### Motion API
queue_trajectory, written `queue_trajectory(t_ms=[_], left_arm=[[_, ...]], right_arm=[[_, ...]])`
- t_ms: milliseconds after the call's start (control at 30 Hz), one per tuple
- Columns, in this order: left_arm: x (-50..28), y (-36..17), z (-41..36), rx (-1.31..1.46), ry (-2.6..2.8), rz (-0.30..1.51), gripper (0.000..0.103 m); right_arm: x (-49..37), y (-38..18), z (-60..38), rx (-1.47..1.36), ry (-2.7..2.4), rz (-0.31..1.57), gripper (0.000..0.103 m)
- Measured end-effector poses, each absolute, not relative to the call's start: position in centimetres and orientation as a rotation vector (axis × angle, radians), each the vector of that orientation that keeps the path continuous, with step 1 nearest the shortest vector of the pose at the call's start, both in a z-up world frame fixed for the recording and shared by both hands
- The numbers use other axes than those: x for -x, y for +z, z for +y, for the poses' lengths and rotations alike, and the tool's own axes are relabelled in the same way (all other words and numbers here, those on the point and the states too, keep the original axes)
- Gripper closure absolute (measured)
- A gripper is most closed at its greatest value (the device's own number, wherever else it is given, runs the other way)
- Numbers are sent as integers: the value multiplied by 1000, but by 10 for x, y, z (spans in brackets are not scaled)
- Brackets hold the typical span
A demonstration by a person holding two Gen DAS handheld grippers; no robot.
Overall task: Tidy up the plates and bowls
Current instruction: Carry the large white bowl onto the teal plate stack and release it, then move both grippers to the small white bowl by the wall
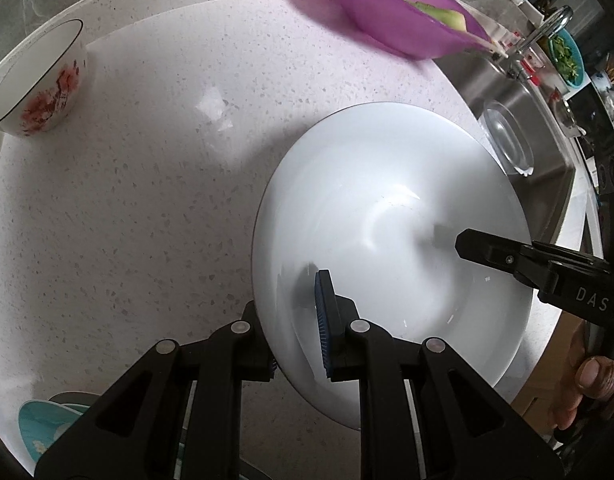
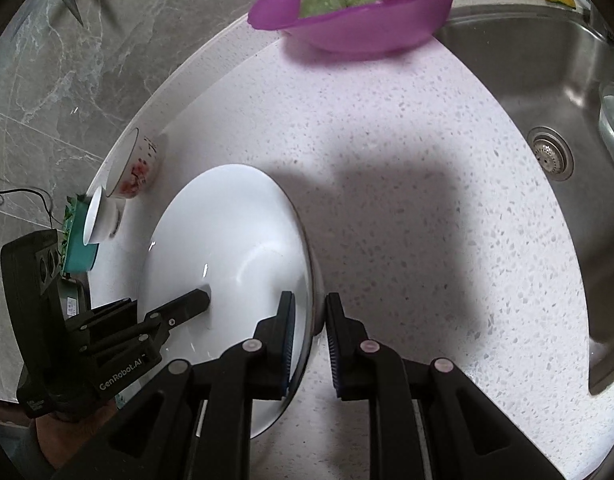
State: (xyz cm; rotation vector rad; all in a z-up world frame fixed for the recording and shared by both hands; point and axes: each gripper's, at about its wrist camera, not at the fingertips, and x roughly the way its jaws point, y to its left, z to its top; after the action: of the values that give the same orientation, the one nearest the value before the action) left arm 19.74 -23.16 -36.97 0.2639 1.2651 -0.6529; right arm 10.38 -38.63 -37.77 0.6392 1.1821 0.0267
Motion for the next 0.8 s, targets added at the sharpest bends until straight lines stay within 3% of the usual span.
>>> queue_trajectory(t_ms=[433, 567, 633, 667, 700, 733, 800], left_arm=[[-202, -368, -230, -277, -643, 1227, 89], [-201, -367, -225, -257, -626, 1222, 86], [-200, -362, -219, -239, -621, 1208, 72], [-198, -357, -215, -226, -620, 1191, 51], [-197, -352, -212, -215, -622, 1179, 33], [-195, -345, -207, -202, -627, 1167, 29], [-190, -329, -196, -174, -643, 1144, 18]], right_arm=[[-103, -383, -381, -609, 41, 1170, 86], [-100, -383, -381, -617, 56, 1165, 81], [-98, -379, -382, -617, 60, 1145, 73], [-97, -375, -382, -620, 62, 1133, 68], [-96, -372, -383, -619, 61, 1122, 56], [-94, -367, -385, -615, 60, 1110, 50], [-89, -354, -390, -617, 57, 1084, 48]])
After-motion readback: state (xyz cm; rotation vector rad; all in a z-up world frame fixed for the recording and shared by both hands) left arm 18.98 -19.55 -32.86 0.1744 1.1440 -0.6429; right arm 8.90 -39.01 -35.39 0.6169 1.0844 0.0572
